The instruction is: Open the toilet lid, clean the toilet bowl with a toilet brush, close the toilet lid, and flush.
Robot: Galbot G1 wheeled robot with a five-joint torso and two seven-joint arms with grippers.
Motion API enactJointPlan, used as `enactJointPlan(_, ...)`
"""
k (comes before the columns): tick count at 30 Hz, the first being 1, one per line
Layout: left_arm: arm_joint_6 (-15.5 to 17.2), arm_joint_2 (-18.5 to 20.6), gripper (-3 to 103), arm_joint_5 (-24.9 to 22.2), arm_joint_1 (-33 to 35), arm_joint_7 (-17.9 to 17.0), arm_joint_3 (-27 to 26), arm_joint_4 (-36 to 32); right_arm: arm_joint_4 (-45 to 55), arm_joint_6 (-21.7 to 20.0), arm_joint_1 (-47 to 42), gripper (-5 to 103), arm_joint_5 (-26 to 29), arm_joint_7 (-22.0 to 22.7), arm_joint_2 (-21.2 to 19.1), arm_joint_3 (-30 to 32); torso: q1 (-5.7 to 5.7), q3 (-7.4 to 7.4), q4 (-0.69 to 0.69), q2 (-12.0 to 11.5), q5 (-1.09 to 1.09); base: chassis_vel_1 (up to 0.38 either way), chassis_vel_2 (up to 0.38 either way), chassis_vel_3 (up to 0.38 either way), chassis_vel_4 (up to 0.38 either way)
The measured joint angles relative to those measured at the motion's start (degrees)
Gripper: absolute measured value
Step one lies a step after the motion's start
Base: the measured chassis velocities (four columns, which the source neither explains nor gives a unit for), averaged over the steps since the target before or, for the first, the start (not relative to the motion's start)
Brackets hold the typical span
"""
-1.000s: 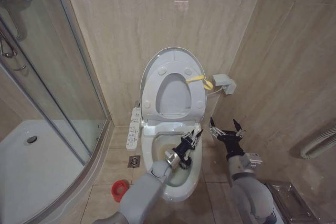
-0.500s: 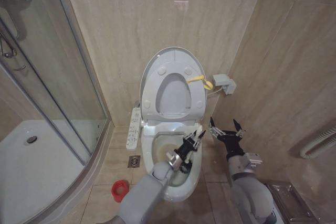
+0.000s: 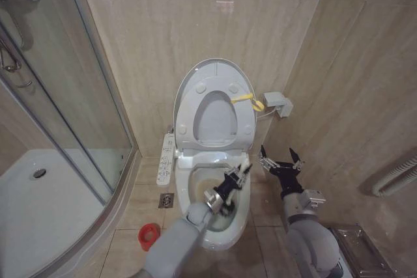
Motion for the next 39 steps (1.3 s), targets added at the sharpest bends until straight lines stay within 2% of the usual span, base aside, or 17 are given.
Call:
enactJointPlan(6,-0.8,0.2,20,0.2,2.4,0.8,0.1,1.8,0.0,0.0,0.0,100,0.0,0.0,0.0,0.0,0.0,0.0,0.02,0.0,0.0,0.0,0.0,0.0,0.0)
enactJointPlan(11,-0.9,0.7,20,0.2,2.9,0.9,0.1,0.5,0.0,0.0,0.0,100,0.0,0.0,0.0,0.0,-0.01,0.0,0.01,0.0,0.0,0.0,0.0,0.0,0.0)
enactJointPlan(15,-0.5,3.3,20,0.0,2.3,0.7,-0.7,-2.3,0.0,0.0,0.0,100,0.0,0.0,0.0,0.0,0.0,0.0,-0.02,0.0,-0.01,0.0,0.0,0.0,0.0)
enactJointPlan(18,-0.5,5.3,20,0.0,3.0,0.8,-1.3,-3.4,0.0,0.0,0.0,100,0.0,0.0,0.0,0.0,-0.01,0.0,0.01,0.0,0.0,0.0,0.0,0.0,0.0)
enactJointPlan(22,-0.5,8.9,20,0.0,6.0,0.9,-3.3,-6.0,0.0,0.0,0.0,100,0.0,0.0,0.0,0.0,-0.01,0.0,0.02,0.0,0.0,0.0,0.0,0.0,0.0)
enactJointPlan(39,-0.3,15.1,20,0.3,15.3,1.4,-8.3,-15.5,0.0,0.0,0.0,100,0.0,0.0,0.0,0.0,-0.01,0.0,0.01,0.0,0.0,0.0,0.0,0.0,0.0)
